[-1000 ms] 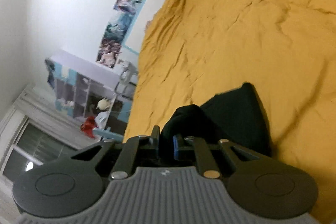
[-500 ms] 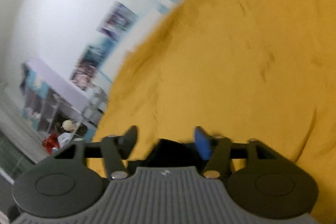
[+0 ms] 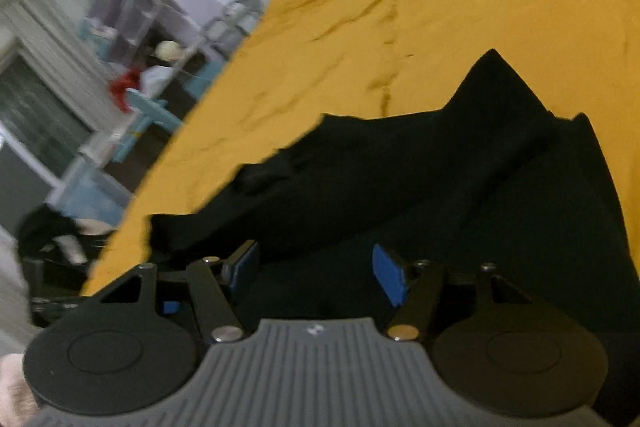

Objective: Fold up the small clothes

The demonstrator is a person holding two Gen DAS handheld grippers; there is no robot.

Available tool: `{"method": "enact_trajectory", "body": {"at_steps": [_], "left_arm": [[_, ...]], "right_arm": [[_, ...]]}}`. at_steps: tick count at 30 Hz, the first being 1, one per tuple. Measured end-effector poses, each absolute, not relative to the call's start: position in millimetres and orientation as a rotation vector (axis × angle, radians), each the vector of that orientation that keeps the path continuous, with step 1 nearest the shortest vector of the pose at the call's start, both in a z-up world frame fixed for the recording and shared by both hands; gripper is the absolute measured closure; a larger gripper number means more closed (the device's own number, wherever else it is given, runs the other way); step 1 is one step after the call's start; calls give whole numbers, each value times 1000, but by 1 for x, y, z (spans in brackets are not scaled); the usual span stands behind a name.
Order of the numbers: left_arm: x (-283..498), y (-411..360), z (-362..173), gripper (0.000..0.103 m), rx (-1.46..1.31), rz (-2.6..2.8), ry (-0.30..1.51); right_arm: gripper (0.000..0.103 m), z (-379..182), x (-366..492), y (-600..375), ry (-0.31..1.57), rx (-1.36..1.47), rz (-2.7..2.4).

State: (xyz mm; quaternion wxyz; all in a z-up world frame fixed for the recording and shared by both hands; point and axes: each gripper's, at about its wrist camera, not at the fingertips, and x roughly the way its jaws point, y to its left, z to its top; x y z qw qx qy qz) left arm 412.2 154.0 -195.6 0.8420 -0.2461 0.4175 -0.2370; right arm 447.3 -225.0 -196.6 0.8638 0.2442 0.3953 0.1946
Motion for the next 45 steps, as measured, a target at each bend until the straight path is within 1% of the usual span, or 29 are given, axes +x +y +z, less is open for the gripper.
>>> {"method": "enact_trajectory", "body": {"at_steps": [3,6,8,12,13,15,16,17,21,25,28,29,30,31,32,33,35,37,39,40,41,43,45], "left_arm": [[432,177,-197,58,-611,-371,792],[419,205,-194,57,-707,-287,716],[398,221,-188,57,-715,-322,697],[324,247,-164,54,-629,-366,701],[312,253,-158,46,-620,-373,701],[272,263,-150,37,-602,-349,686],[276,259,-143,37,-599,-335,686],[257,260,-144,37,-590,-322,690],[242,257,-156,37,-547,-273,750],[249,259,-176,37,-640,-303,802],[251,248,-180,37,-624,-305,810],[250,244,-178,38,-602,-307,804],[248,240,-177,42,-586,-314,791],[245,238,-176,48,-577,-316,782],[243,237,-177,59,-567,-313,781],[243,235,-177,82,-559,-293,789],[238,238,-176,86,-563,-246,799],[231,241,-165,89,-590,-224,766],[222,247,-154,89,-639,-247,704],[221,247,-152,89,-636,-243,711],[221,247,-154,89,-628,-229,748],[226,247,-176,90,-641,-168,881],[228,251,-198,89,-683,-158,911]], "right_arm": [[44,-204,467,-228,742,481,232],[44,-201,470,-244,724,576,219],[44,-195,453,-261,711,604,261],[44,-177,389,-294,664,547,304],[44,-173,367,-300,649,548,304],[44,-171,332,-324,660,577,298],[43,-169,320,-328,667,585,290],[43,-170,305,-335,672,578,287],[42,-176,262,-354,691,548,251],[42,-191,253,-365,737,594,247],[42,-199,254,-358,750,580,224],[45,-201,254,-355,750,578,225],[49,-200,256,-352,749,575,225],[60,-202,259,-349,764,569,219],[86,-205,262,-347,791,567,214],[97,-208,264,-345,806,576,201],[99,-204,262,-345,787,579,182],[101,-192,257,-345,754,571,171],[102,-181,253,-350,735,581,154],[102,-180,255,-353,751,589,155],[103,-184,257,-356,773,596,156],[103,-199,260,-359,825,582,135],[103,-218,259,-359,846,591,126]]}}
